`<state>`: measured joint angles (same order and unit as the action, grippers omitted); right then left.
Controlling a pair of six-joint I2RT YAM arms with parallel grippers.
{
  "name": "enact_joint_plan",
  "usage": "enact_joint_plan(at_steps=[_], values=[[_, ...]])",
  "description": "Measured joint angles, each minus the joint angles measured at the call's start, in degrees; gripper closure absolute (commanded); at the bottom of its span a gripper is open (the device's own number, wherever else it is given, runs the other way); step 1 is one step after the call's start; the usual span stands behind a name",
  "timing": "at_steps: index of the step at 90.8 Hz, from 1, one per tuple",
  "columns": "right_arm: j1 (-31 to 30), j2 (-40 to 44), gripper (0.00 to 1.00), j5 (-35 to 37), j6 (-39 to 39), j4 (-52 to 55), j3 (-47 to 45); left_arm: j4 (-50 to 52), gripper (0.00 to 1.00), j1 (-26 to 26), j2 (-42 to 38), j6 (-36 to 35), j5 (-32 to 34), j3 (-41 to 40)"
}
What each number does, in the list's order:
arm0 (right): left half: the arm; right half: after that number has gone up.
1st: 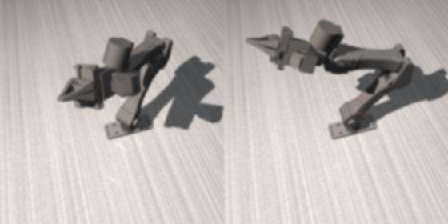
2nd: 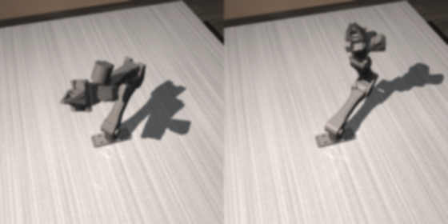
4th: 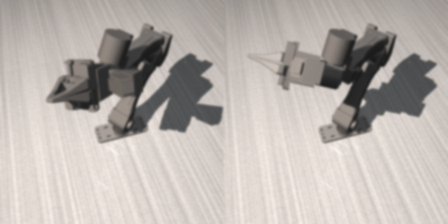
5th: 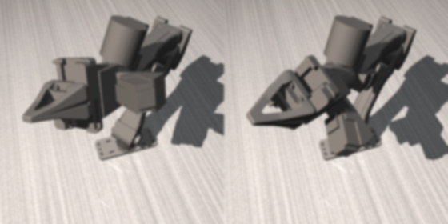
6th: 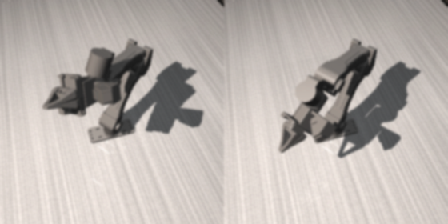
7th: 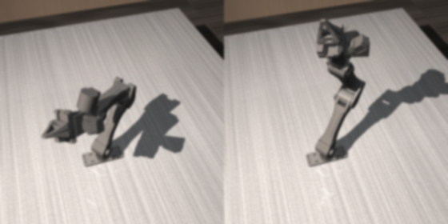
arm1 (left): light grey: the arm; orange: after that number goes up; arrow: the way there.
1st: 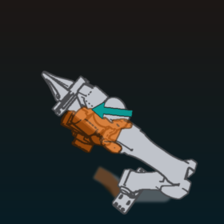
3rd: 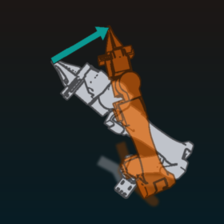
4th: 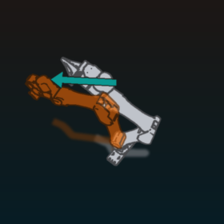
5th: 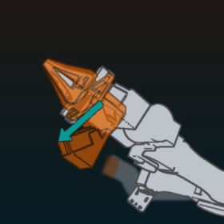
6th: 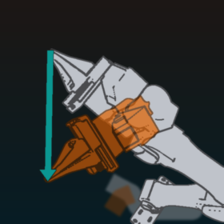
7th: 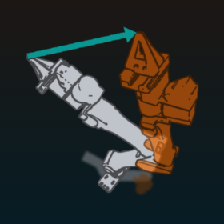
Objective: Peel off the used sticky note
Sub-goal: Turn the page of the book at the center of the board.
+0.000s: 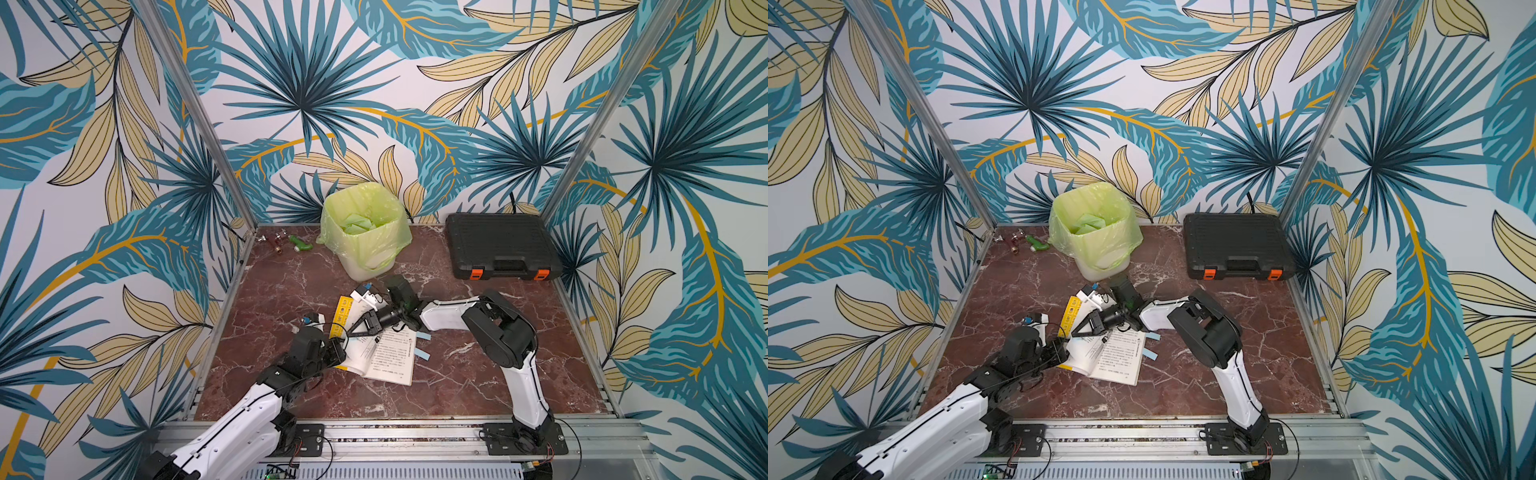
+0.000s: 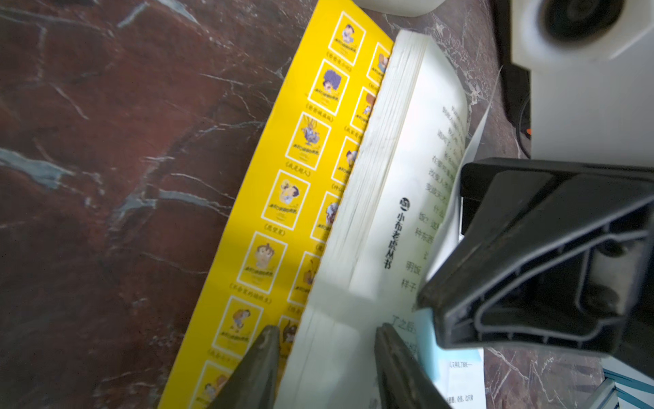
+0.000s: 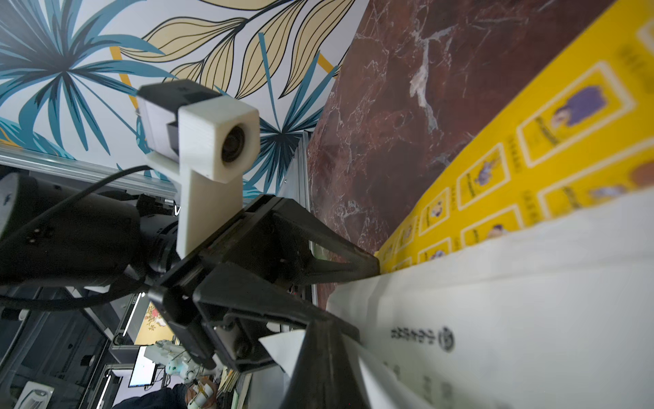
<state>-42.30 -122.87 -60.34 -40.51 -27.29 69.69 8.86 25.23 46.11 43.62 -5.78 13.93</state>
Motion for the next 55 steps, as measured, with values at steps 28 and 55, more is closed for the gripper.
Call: enact_joint_plan(at_steps=[28,55], values=[[1.2,2.4,1.00,2.4,-0.2,0.3,-2.8,-1.1,0.54,-0.1,5.9,-2.8,0.0,0.2],[1.2,4.0,1.00,4.8,-0.4,0.9,-5.0,-4.5,0.54,-0.2,15.5,-5.1,-1.4,2.5]])
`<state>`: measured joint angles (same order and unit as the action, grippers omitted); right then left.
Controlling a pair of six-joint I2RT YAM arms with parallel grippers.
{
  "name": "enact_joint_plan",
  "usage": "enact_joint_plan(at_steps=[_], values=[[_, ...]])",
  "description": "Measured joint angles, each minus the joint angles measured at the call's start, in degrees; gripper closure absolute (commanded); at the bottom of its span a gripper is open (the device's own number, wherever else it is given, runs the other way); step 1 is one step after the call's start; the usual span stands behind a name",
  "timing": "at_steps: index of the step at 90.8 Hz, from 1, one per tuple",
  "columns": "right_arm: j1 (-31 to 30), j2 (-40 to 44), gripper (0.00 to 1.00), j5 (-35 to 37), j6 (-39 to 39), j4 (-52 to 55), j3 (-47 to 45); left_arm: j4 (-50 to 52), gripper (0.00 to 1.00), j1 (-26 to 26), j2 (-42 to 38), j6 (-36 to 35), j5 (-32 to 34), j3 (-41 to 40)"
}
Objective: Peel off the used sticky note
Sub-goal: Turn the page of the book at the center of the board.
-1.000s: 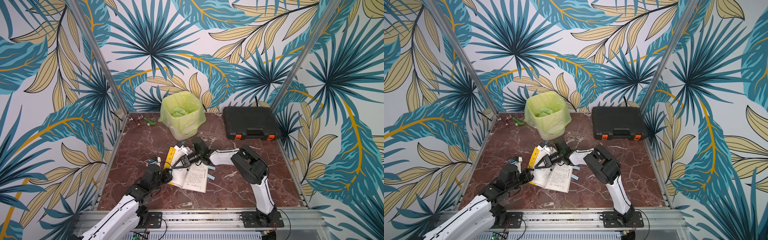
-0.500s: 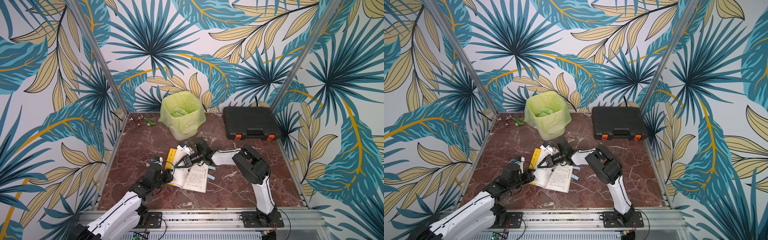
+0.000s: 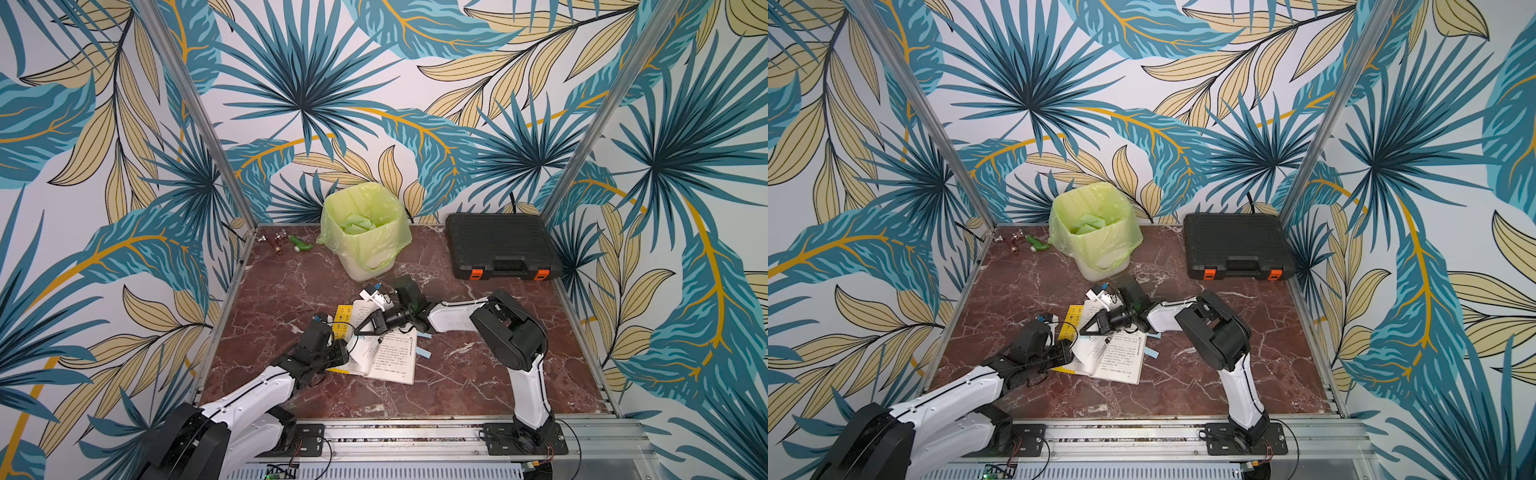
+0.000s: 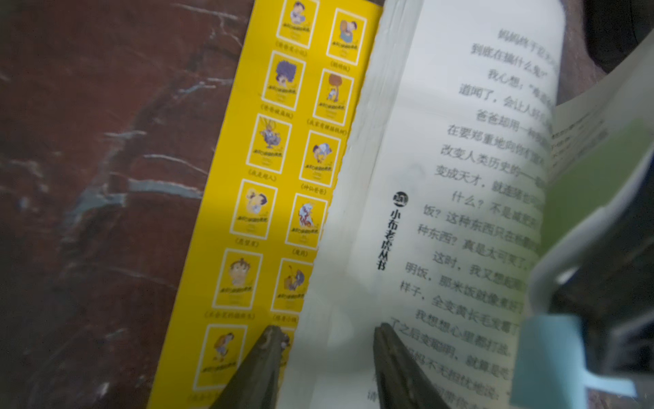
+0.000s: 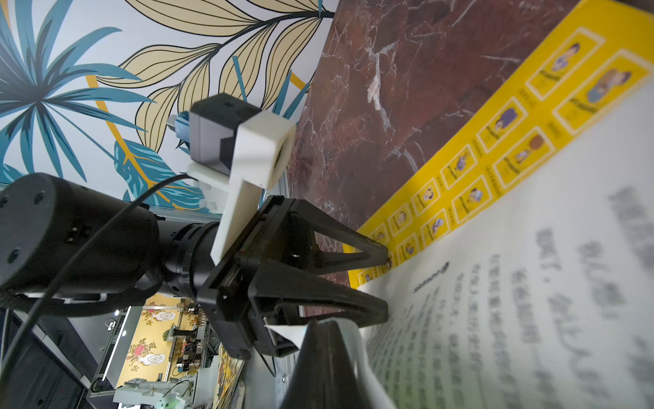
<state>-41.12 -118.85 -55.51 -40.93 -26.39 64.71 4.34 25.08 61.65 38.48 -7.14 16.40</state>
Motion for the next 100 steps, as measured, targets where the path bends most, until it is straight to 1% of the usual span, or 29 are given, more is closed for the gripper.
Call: enact_joint_plan(at_steps=[14,31,43,51,63,74,78,88,94,100], values=[[0.0,3.6,1.00,2.3,1.1,3.6,-1.9,0.0,0.56,1.5,3.3,-0.6,1.4,2.1],[0.2,12.2,0.99,7.1,5.9,13.4,-5.5,0.4,0.57,3.9,7.0,-0.8,4.3,4.9],[0.5,19.0,0.92,12.5,8.9,21.7,-9.1,0.5,0.58,4.6,8.6,-0.8,5.3,6.0],[0.6,23.7,0.87,17.5,10.4,28.2,-11.7,0.6,0.59,4.8,8.8,-0.8,5.8,6.2],[0.9,30.5,0.79,24.3,10.8,36.3,-15.9,1.1,0.59,4.9,9.1,-0.8,6.1,6.6],[1.0,35.8,0.65,30.7,10.4,42.7,-18.6,1.5,0.59,4.9,9.3,-0.8,6.3,6.9],[1.1,37.1,0.61,33.2,10.7,44.8,-18.7,1.6,0.59,5.0,9.3,-0.8,6.3,6.9],[1.4,39.0,0.56,39.2,11.2,49.0,-18.2,1.7,0.59,5.0,9.3,-0.8,6.3,7.0],[1.6,38.9,0.55,41.1,11.6,50.3,-17.2,1.7,0.59,5.0,9.3,-0.8,6.3,7.0],[1.6,38.2,0.55,41.6,12.0,50.5,-16.0,1.7,0.59,5.0,9.2,-0.8,6.3,7.0]])
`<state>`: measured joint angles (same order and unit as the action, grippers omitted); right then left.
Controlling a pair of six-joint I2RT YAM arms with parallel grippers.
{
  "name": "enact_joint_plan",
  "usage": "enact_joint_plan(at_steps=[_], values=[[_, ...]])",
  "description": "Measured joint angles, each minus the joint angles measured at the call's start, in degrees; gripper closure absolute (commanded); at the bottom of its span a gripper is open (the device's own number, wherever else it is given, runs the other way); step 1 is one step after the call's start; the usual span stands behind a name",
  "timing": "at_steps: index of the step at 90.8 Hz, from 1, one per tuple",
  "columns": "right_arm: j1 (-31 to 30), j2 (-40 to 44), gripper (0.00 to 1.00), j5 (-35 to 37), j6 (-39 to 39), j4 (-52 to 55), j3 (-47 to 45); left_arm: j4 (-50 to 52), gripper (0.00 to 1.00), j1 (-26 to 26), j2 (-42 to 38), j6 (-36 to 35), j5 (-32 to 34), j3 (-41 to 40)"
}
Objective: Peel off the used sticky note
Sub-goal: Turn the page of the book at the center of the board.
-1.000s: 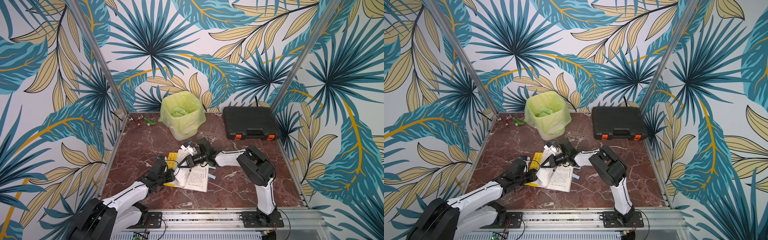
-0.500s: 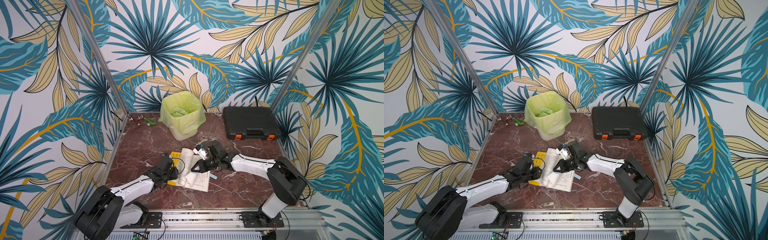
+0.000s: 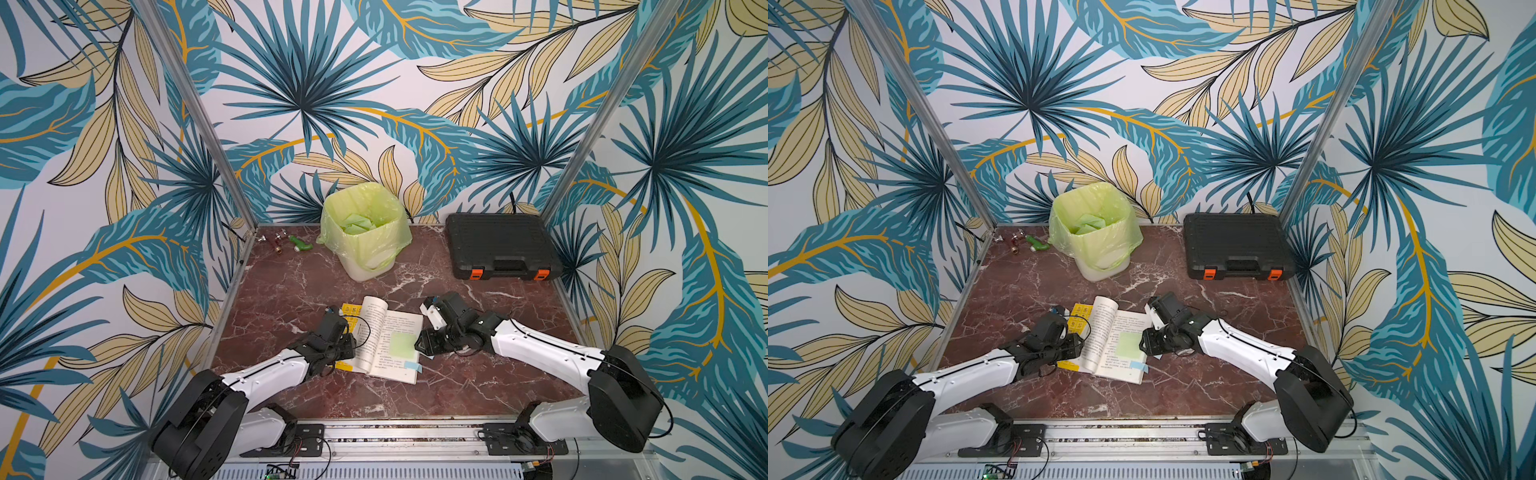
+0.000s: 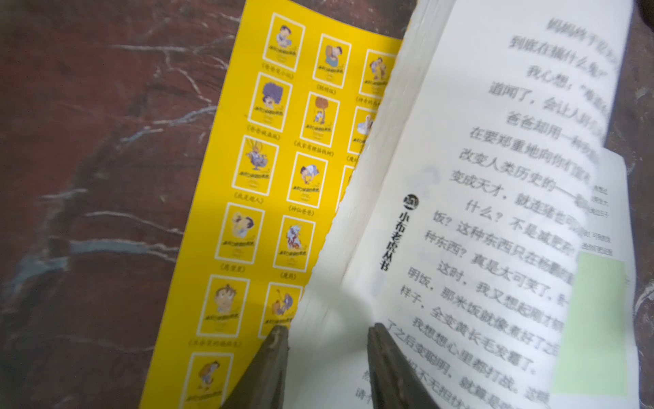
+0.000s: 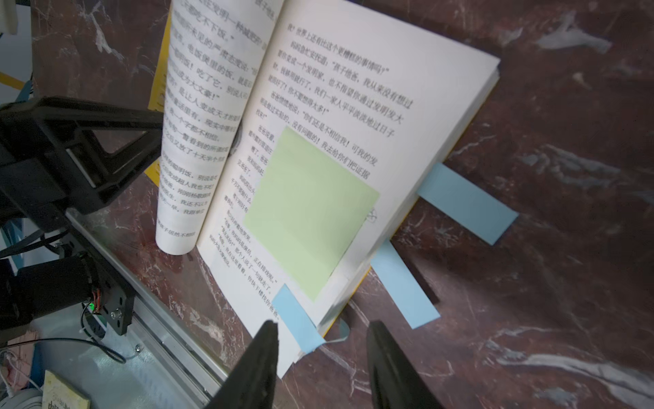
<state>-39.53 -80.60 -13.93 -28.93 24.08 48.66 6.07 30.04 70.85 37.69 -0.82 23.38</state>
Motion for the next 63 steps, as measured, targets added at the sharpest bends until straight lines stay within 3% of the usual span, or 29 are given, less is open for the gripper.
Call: enact_joint_plan(at_steps=[24,63], values=[[-1.9,-6.9,0.55,2.4,1.6,0.3,4.8,2.0,0.59,0.0,-2.9,0.0,1.3,-0.3],[-7.5,-20.9,0.59,-0.1,2.1,-5.2,16.6,3.7,0.59,0.0,-4.9,0.0,1.7,-0.6]])
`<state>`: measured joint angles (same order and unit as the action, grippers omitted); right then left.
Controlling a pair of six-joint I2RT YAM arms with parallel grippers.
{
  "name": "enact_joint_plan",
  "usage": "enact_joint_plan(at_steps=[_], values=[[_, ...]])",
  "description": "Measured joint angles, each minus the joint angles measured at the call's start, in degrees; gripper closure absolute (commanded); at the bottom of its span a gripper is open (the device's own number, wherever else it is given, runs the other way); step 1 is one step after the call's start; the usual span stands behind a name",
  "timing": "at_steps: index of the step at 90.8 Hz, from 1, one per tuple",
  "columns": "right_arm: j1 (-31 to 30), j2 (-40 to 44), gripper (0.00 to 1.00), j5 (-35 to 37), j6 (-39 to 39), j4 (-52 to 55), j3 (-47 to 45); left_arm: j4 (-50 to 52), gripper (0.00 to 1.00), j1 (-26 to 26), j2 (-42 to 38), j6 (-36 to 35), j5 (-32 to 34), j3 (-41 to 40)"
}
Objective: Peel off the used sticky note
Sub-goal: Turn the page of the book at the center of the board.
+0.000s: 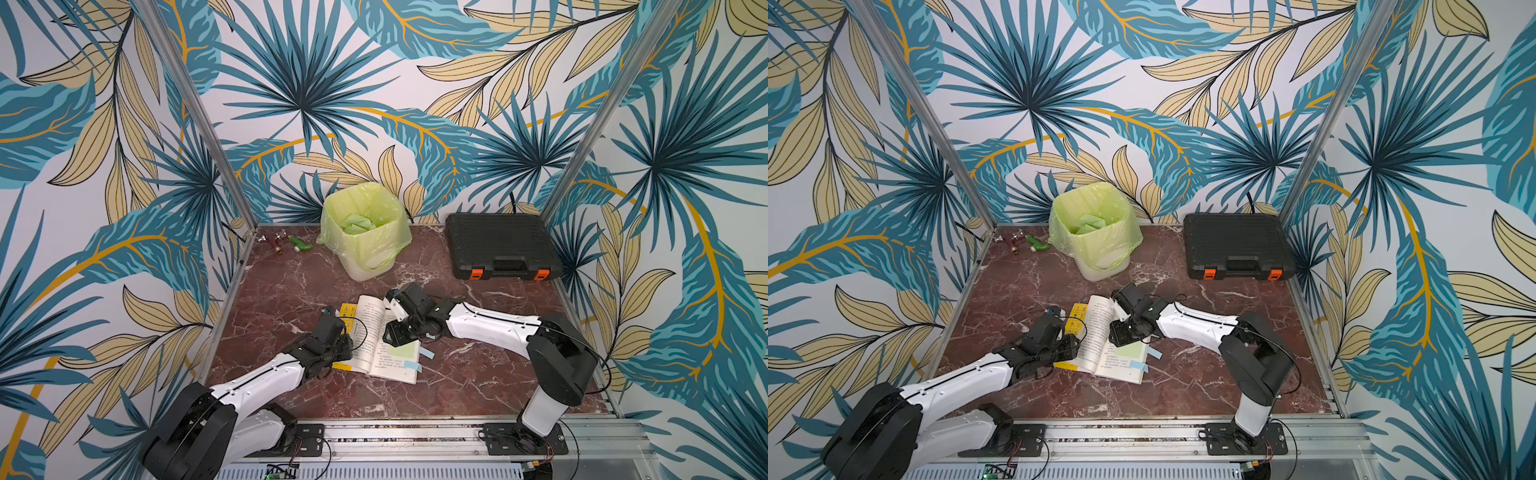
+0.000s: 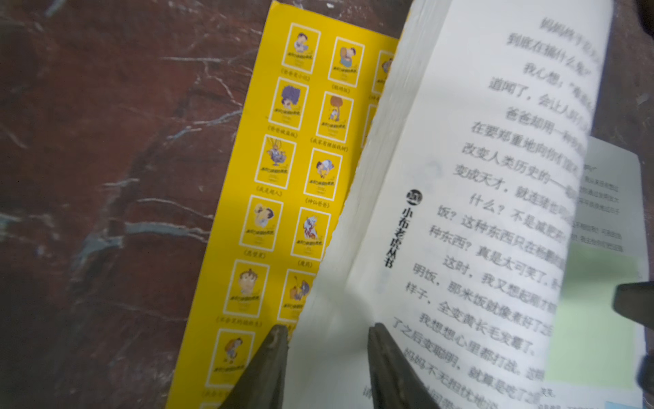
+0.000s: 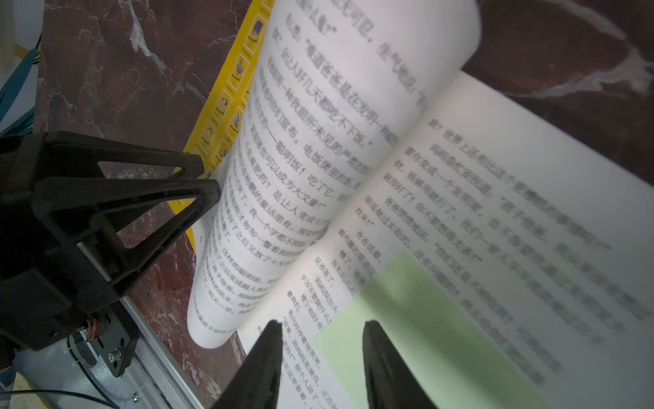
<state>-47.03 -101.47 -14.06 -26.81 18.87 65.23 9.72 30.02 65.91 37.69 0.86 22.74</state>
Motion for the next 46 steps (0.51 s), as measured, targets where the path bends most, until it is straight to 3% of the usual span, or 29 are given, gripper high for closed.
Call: enact_joint_plan(at_steps=[12,24,46], values=[[-0.7,-3.6,0.60,-2.5,-1.1,-2.8,2.0,1.6,0.57,0.0,-2.3,0.0,0.0,0.0],[-0.7,-5.9,0.68,-4.1,-1.9,-4.2,4.0,5.8,0.52,0.0,-6.8,-0.2,-0.1,0.1],[-0.9,-6.7,0.74,-4.9,-2.6,-5.3,4.7,10.7,0.49,0.3,-17.0,-0.4,-4.0,3.5]])
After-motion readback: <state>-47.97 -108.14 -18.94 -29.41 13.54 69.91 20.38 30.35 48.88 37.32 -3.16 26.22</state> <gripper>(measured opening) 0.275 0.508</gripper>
